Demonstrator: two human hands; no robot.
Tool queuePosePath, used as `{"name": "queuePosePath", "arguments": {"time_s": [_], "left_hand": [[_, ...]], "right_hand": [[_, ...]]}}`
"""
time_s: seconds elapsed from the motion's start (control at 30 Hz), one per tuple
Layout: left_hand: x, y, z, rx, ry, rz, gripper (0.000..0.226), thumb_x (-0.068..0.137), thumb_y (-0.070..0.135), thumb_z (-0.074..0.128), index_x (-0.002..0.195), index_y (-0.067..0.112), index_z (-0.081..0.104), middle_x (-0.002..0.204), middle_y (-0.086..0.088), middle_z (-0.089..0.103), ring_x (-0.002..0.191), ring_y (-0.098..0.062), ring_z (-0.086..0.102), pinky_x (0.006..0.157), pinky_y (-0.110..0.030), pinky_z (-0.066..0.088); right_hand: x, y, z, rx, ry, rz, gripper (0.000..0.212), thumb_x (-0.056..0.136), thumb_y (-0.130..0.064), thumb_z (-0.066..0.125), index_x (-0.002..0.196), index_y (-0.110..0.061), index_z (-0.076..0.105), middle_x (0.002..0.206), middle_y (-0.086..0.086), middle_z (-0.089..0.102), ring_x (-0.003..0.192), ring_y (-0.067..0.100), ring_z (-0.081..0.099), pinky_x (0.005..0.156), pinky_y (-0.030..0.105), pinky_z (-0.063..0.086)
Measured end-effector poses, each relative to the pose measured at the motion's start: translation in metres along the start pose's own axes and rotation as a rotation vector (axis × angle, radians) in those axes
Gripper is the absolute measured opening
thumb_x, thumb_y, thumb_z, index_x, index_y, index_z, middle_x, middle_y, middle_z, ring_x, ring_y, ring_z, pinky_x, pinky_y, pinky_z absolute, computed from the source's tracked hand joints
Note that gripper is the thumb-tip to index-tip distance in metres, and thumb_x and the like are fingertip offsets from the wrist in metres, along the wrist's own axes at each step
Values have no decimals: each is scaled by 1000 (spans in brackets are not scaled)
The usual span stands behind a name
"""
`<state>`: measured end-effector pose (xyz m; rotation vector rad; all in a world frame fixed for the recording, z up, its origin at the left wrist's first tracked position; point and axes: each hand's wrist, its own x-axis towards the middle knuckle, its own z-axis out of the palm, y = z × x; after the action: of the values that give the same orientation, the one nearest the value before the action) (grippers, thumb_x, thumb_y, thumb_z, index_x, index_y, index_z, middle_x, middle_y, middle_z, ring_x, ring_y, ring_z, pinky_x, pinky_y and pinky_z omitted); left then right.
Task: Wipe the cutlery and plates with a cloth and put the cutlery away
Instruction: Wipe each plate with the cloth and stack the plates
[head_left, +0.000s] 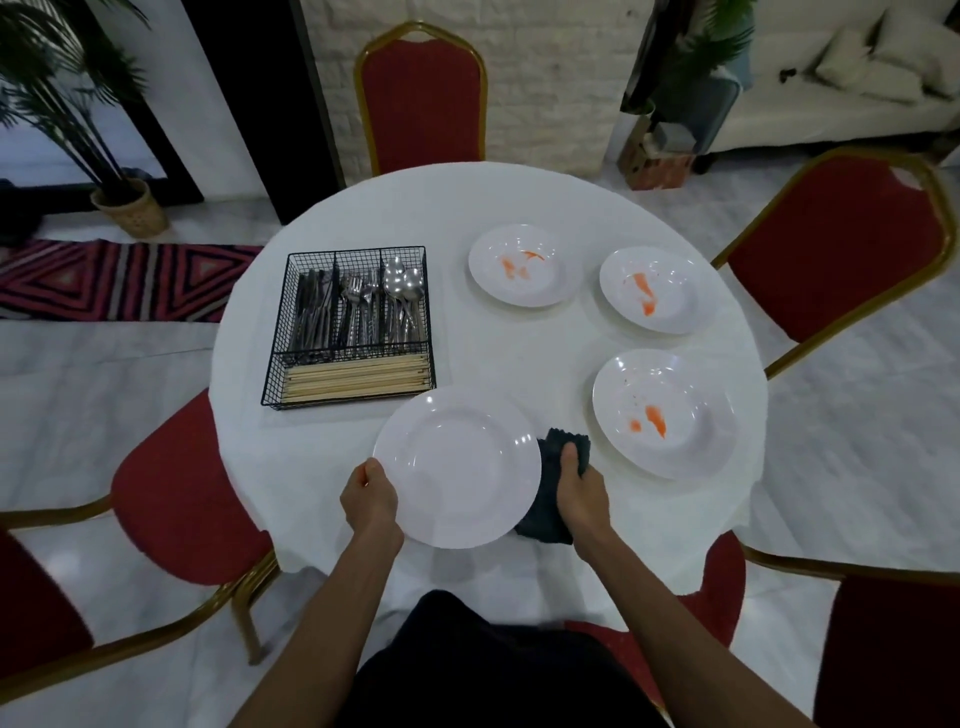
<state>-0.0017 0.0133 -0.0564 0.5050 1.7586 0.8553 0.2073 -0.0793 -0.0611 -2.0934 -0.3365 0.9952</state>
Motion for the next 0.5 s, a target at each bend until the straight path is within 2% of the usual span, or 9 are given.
{"name": "queuePosePath", "arguments": {"time_s": [0.1, 0.17, 0.23, 0.33, 0.43, 0.5], "left_hand": [[3, -7, -6, -19, 6, -32, 28, 103, 32, 45, 94, 14, 63, 92, -7, 61, 93, -31, 57, 82, -37, 50], [4, -10, -10, -22, -1, -44, 28, 102, 32, 45, 94, 14, 65, 88, -6, 61, 92, -31, 58, 84, -40, 53], [4, -13, -12, -19, -10, -59, 29, 102, 33, 45, 96, 14, 66, 92, -8, 63, 91, -31, 59, 84, -40, 53], [5, -17, -11, -3, -18, -63, 29, 102, 34, 46, 94, 14, 66, 97, -10, 64, 93, -31, 59, 82, -38, 52], [7, -17, -8, 29, -17, -74, 28, 99, 33, 52, 77, 21, 65, 88, -5, 65, 95, -33, 62, 87, -42, 55], [10, -15, -8, 51, -21, -97, 25, 97, 30, 59, 74, 23, 65, 84, -3, 65, 97, -33, 63, 92, -47, 56]], "right_hand": [[3, 7, -6, 1, 194, -22, 51, 106, -50, 34, 110, -5, 57, 104, 14, 64, 95, 32, 62, 91, 45, 53], [4, 11, -13, 57, 219, 0, 50, 107, -48, 34, 117, -4, 54, 106, 13, 60, 95, 31, 58, 91, 43, 52], [5, 12, -14, 67, 153, -3, 48, 106, -50, 32, 116, -9, 54, 110, 14, 61, 98, 32, 60, 93, 46, 53], [5, 13, -9, -23, 24, -38, 56, 105, -56, 30, 123, -10, 56, 116, 11, 64, 105, 31, 62, 96, 45, 52], [1, 17, -2, -234, -151, -53, 50, 105, -50, 36, 129, -9, 49, 115, 10, 62, 102, 27, 60, 90, 38, 49], [0, 22, 2, -331, -177, -65, 43, 106, -44, 40, 127, -7, 47, 112, 10, 61, 98, 27, 59, 86, 37, 47]]}}
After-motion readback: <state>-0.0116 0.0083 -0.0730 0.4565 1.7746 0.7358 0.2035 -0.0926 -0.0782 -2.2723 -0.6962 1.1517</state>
